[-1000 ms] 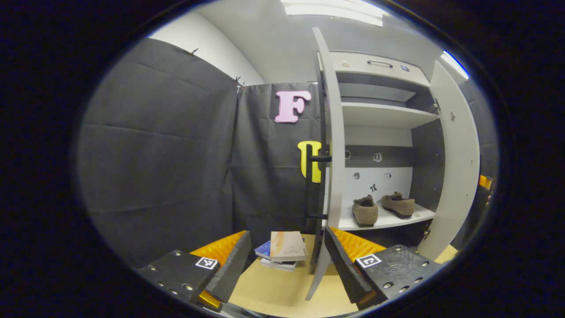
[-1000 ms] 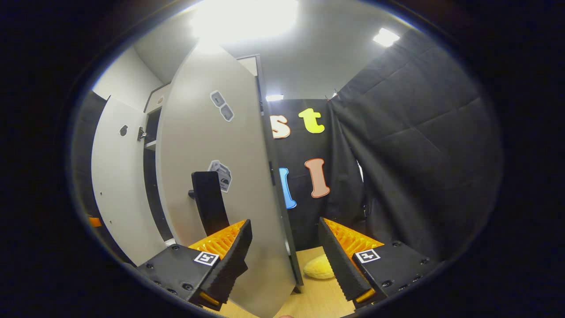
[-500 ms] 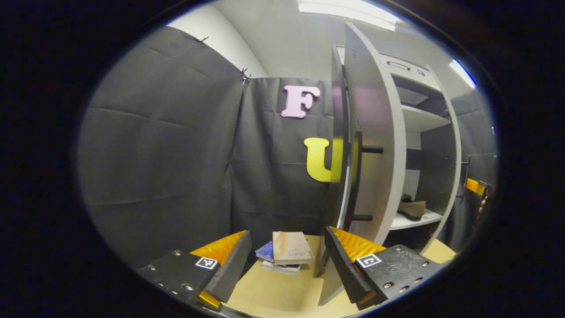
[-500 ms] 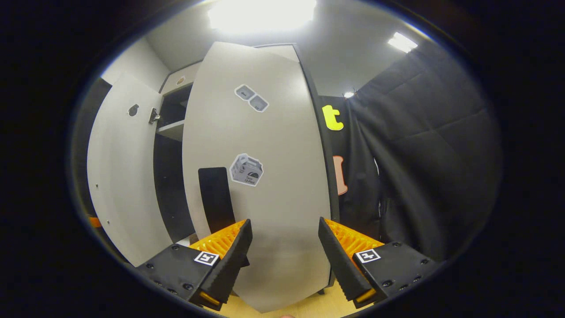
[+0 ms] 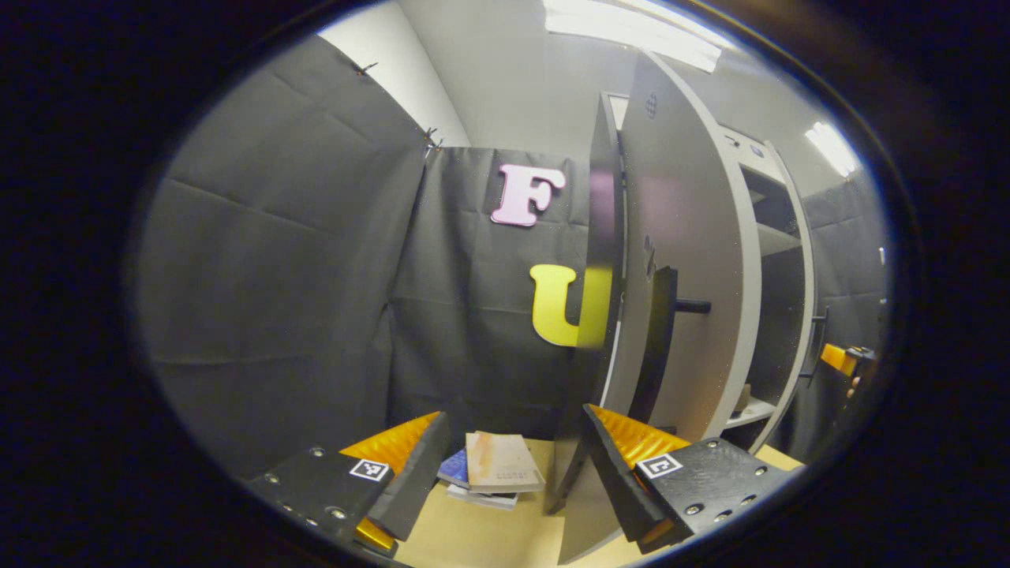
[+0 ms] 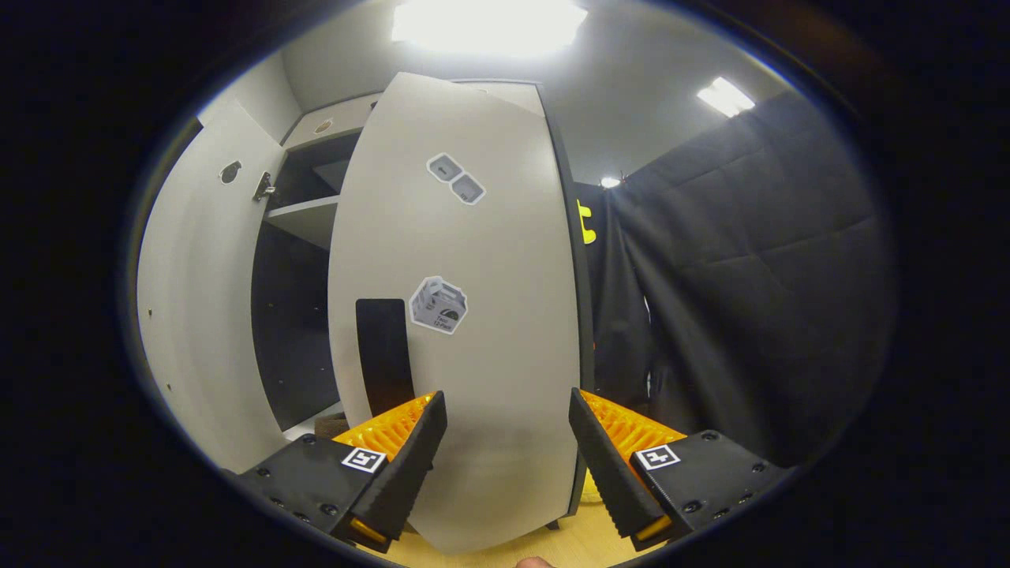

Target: Grab one shoe with the right hand and put it into the shoe cabinet, grab the other shoe with the left hand and put it into the shoe cabinet; then close the right door with the right hand and the left door with the left hand.

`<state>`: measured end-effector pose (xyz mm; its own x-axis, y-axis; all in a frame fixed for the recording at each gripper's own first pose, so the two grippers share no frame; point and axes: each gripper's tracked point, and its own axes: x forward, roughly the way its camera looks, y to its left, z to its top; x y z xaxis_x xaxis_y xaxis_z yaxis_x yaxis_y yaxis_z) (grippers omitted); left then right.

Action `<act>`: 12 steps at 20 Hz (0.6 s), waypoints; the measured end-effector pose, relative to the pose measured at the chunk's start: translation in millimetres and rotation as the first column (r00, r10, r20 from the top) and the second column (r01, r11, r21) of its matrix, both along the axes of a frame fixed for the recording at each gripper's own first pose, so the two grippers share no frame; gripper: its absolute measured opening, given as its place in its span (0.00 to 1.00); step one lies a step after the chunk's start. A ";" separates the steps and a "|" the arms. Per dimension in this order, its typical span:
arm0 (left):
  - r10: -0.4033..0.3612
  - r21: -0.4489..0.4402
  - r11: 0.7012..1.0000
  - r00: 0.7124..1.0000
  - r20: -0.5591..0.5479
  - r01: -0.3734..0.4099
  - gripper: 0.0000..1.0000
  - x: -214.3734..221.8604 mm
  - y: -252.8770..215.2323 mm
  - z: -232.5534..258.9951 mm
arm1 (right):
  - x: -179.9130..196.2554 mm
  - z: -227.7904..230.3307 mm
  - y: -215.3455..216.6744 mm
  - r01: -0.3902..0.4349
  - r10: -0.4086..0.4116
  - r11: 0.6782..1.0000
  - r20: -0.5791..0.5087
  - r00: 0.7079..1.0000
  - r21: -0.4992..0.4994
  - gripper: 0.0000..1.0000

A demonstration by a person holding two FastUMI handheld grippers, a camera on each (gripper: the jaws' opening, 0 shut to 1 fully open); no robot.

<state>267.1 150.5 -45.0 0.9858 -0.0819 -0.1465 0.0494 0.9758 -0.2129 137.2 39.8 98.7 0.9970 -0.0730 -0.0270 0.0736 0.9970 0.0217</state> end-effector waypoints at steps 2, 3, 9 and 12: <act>-0.004 0.015 1.000 1.000 0.013 0.004 1.00 1.9 -1.4 3.4 | -17.9 -1.8 -15.5 0.026 -0.026 0.999 0.004 1.000 -0.043 0.99; -0.010 0.013 1.000 1.000 0.009 0.010 0.97 0.7 -4.6 2.5 | -27.2 -4.4 -24.0 0.038 -0.038 0.997 0.000 0.999 -0.066 0.94; -0.134 -0.045 0.990 0.991 0.015 0.134 0.94 -10.0 -76.3 9.1 | -61.7 -23.3 -62.2 0.065 -0.069 0.993 -0.043 0.997 -0.097 0.98; -0.182 -0.032 0.983 0.983 0.027 0.183 0.87 -8.7 -120.8 16.5 | -71.8 -31.6 -78.2 0.063 -0.069 0.995 -0.071 0.995 -0.074 0.99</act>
